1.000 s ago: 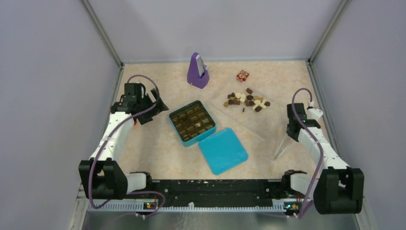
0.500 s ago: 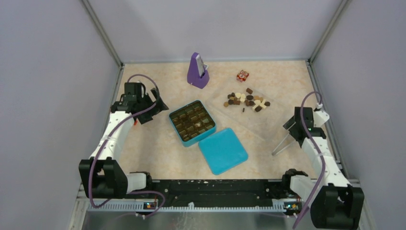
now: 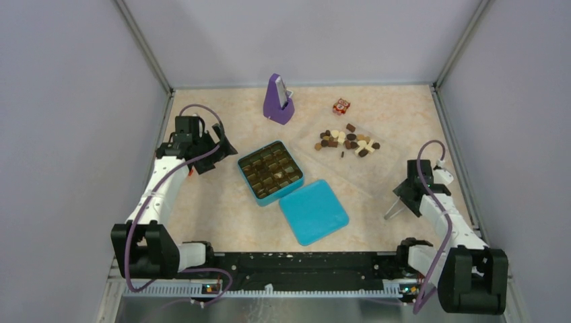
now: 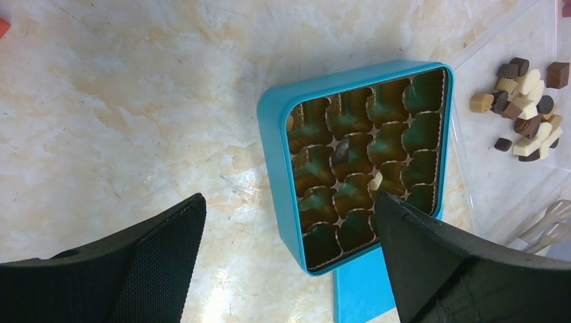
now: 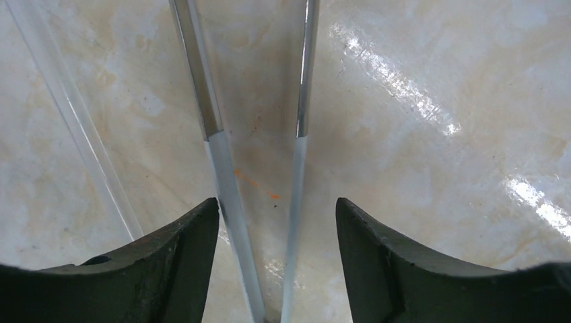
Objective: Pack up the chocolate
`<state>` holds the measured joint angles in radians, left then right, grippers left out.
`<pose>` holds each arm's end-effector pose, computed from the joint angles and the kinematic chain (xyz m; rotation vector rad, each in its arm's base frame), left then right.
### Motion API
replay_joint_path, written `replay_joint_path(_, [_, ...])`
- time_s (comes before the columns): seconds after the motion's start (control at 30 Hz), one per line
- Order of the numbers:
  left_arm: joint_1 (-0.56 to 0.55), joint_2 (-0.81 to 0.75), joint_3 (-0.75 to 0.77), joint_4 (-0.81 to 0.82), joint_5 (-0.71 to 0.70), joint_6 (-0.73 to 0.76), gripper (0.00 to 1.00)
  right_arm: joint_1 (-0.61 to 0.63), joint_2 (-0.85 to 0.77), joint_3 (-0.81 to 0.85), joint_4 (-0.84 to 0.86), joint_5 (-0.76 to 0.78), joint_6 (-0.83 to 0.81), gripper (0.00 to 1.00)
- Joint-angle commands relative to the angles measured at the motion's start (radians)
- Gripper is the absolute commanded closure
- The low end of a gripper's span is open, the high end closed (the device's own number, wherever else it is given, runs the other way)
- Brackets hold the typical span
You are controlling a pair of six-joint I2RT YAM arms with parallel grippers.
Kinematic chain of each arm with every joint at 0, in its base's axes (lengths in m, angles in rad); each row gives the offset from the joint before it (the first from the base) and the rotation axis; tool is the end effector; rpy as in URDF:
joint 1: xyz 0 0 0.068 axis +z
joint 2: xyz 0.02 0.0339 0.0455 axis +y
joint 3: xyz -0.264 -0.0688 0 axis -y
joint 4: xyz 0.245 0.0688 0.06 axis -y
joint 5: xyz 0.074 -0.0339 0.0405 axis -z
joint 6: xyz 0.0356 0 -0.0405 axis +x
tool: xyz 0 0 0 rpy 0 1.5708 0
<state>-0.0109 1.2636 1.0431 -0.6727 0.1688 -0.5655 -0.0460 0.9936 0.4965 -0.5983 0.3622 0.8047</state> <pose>0.2607 -0.0088 0.2851 -0.6130 2.4259 -0.4534 0.1682 -0.0204 0.1752 1.1613 2.2880 -0.2060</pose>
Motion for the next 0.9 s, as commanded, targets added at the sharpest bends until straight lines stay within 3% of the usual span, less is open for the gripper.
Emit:
replay_joint_path(0.0, [0.005, 0.004, -0.005, 0.044, 0.01, 0.01, 0.01, 0.026, 0.061, 0.008, 0.067, 0.057, 0.007, 0.39])
replay_joint_path(0.47, [0.004, 0.003, 0.004, 0.029, -0.012, 0.009, 0.01, 0.072, 0.207, 0.052, 0.198, 0.019, -0.048, 0.59])
replay_joint_path(0.87, [0.004, -0.003, 0.006, 0.02, -0.027, 0.019, 0.01, 0.064, 0.346, 0.153, 0.27, -0.089, -0.287, 0.58])
